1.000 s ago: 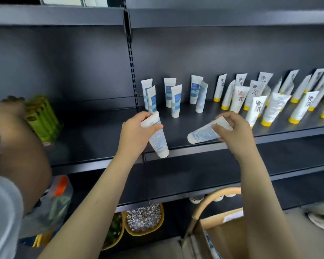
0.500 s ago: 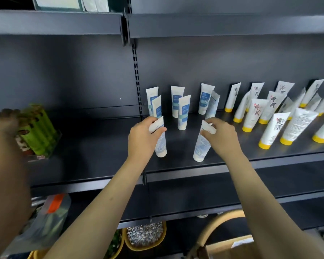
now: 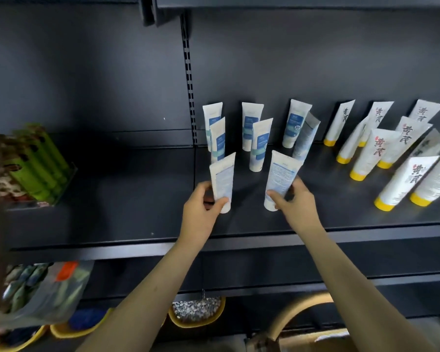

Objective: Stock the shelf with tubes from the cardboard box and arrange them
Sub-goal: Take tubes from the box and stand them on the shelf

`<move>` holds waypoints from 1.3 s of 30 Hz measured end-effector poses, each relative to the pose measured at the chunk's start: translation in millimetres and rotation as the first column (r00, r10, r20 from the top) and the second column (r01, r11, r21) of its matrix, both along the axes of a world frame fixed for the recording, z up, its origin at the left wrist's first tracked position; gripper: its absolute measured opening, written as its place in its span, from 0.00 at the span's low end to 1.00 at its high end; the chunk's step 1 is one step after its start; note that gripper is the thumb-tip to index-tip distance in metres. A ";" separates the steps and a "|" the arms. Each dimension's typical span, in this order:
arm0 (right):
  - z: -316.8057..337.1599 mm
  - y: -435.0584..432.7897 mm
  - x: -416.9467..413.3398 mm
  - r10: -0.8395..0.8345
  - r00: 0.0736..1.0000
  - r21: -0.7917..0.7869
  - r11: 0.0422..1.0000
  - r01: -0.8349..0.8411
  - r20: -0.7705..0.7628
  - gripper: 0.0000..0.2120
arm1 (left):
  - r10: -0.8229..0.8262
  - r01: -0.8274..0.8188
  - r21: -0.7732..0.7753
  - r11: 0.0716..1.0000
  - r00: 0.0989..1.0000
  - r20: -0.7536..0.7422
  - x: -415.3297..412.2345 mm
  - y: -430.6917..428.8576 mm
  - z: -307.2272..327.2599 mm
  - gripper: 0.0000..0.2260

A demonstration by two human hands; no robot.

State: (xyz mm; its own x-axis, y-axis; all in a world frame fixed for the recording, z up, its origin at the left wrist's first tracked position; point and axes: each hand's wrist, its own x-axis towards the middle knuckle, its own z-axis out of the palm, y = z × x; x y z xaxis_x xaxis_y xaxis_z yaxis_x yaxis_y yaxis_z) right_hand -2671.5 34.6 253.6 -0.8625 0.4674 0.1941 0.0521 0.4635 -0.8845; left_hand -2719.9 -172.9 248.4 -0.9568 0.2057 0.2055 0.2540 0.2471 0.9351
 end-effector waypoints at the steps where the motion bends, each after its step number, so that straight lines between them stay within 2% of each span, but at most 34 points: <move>1: -1.1 -0.8 -5.7 0.008 1.000 0.004 1.000 -0.008 -0.017 0.20 | -0.009 0.009 -0.003 1.000 1.000 0.023 -3.7 -1.4 -0.7 0.15; 7: -5.4 -1.9 -40.4 0.012 0.998 -0.030 0.999 -0.014 -0.067 0.20 | -0.071 0.070 -0.133 0.989 0.997 0.001 -18.2 -3.7 -8.8 0.14; 15: -19.5 2.8 -59.8 -0.007 0.994 -0.007 1.000 0.006 -0.108 0.21 | 0.089 -0.095 -0.187 0.978 0.995 -0.041 -32.4 8.8 -13.1 0.19; 22: -18.9 2.9 -66.0 -0.015 0.997 0.099 0.995 0.022 -0.071 0.26 | 0.121 -0.123 -0.182 0.976 0.992 -0.026 -37.1 15.2 -10.2 0.19; 25: -10.0 5.5 -54.4 0.035 0.999 0.150 0.988 -0.040 0.033 0.28 | 0.095 -0.090 -0.191 0.977 0.995 0.017 -33.4 11.3 -5.7 0.18; 28: 3.6 9.7 -30.4 0.073 0.986 0.181 0.978 -0.100 0.149 0.33 | 0.011 0.006 -0.316 0.949 0.999 0.053 -25.3 -4.6 0.8 0.20; 31: 27.4 11.1 -3.7 0.105 0.943 0.249 0.950 -0.189 0.316 0.40 | -0.081 0.133 -0.481 0.867 0.989 0.126 -11.8 -27.3 8.8 0.26; 33: 47.1 4.4 17.1 0.111 0.902 0.280 0.928 -0.244 0.417 0.42 | -0.157 0.207 -0.573 0.793 0.978 0.135 0.8 -42.3 17.9 0.26; 39: 92.3 -21.0 88.7 0.067 0.830 0.393 0.858 -0.331 0.553 0.40 | -0.422 0.382 -0.596 0.706 0.903 0.078 46.8 -61.6 55.3 0.27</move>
